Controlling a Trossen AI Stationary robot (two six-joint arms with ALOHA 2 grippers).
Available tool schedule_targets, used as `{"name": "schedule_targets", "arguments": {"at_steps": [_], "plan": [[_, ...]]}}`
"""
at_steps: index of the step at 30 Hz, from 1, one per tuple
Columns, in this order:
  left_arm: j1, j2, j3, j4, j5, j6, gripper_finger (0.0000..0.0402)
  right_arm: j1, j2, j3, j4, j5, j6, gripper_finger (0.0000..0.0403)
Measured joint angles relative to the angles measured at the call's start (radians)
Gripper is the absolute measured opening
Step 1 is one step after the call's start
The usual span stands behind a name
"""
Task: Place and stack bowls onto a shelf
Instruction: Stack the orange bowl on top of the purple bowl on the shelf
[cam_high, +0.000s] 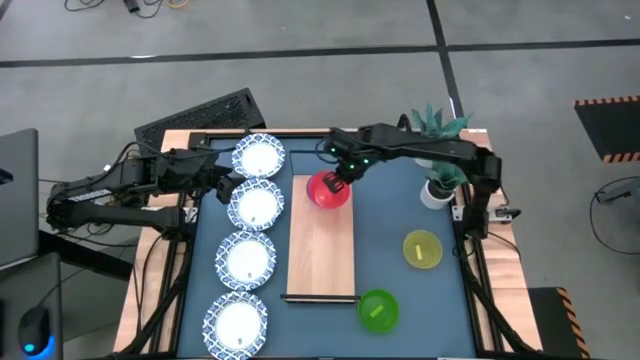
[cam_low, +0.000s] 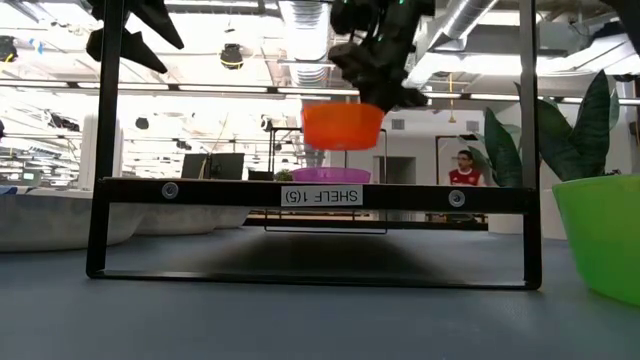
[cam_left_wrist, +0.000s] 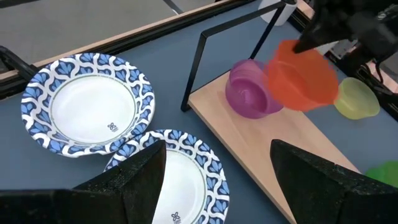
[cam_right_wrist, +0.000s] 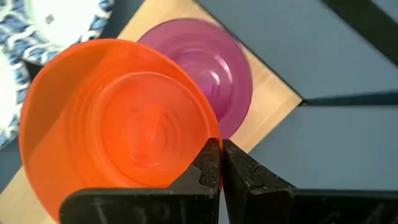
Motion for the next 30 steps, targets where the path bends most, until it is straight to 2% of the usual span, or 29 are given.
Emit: {"name": "schedule_targets", "arguments": {"at_steps": [7,17,30], "plan": [[0.0,0.0,0.0,0.0,0.0,0.005,0.0272,-0.049,0.039,0.0,0.028,-0.014,-0.008,0.0023],[0.0,0.0,0.0,-0.003,-0.005,0.007,0.0272,-0.046,0.05,0.0,0.104,-0.011,-0.015,0.0023],[0.0,0.0,0.0,-0.006,-0.005,0.004,0.0272,-0.052,0.079,0.0,0.102,0.015,-0.021,0.0023]]}}
